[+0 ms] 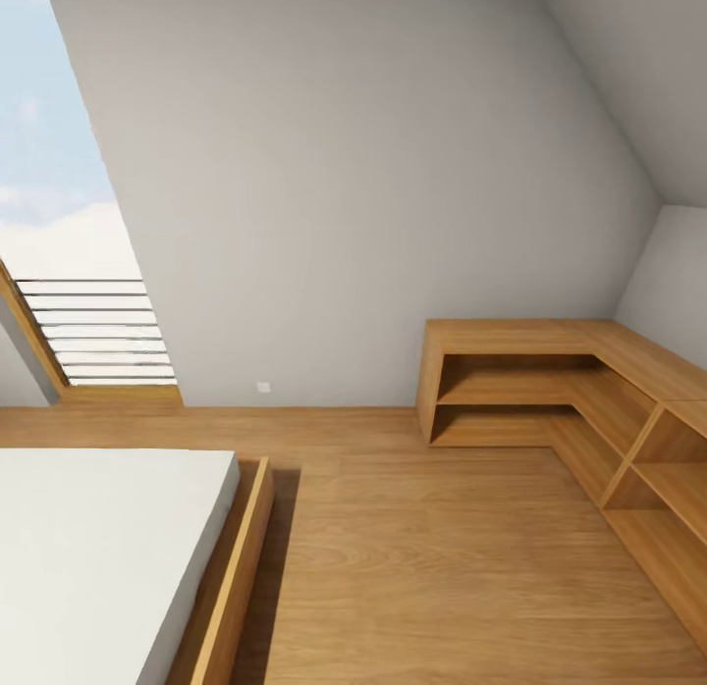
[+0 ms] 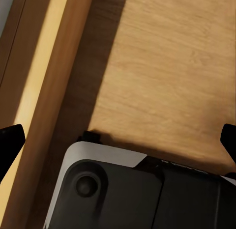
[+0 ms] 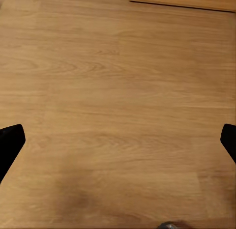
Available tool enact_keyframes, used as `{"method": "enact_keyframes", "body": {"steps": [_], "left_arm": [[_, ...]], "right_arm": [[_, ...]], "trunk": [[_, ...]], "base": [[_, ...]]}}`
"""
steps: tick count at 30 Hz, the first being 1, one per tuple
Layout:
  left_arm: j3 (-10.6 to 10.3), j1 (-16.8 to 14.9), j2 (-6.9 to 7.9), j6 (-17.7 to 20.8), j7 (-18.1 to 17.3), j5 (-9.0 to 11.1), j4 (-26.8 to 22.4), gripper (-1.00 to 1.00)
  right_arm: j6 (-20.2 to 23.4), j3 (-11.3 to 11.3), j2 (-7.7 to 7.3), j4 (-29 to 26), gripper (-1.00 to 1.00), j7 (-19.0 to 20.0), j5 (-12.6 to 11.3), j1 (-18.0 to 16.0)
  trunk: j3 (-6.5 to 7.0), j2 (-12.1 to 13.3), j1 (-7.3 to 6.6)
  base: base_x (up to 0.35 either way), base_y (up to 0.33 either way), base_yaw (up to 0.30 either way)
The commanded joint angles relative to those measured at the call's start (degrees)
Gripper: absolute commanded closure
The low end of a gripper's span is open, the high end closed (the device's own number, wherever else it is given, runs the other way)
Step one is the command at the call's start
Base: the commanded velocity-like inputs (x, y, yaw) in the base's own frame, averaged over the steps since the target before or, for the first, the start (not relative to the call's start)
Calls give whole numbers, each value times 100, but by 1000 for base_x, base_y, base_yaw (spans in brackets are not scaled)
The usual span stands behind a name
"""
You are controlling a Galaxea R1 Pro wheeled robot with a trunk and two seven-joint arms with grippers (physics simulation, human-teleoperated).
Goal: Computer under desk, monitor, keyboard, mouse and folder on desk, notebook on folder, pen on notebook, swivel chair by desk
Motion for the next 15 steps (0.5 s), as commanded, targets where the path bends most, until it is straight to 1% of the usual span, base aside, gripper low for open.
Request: {"method": "enact_keyframes", "body": {"steps": [1, 6, 15], "left_arm": [[31, 2, -7, 47, -40, 34, -19, -100], [27, 2, -10, 44, -38, 34, -19, -100], [19, 2, -12, 46, -41, 35, -19, -100]], "right_arm": [[-3, 49, 1, -1, -100, -55, -1, -3], [-3, 49, 0, -1, -100, -55, 0, -3], [-3, 49, 0, -1, -100, -55, 2, -3]], "trunk": [[-6, -5, 3], [-6, -5, 3], [-6, -5, 3]], "base": [[203, -1, 0], [261, 0, 0], [313, 0, 0]]}}
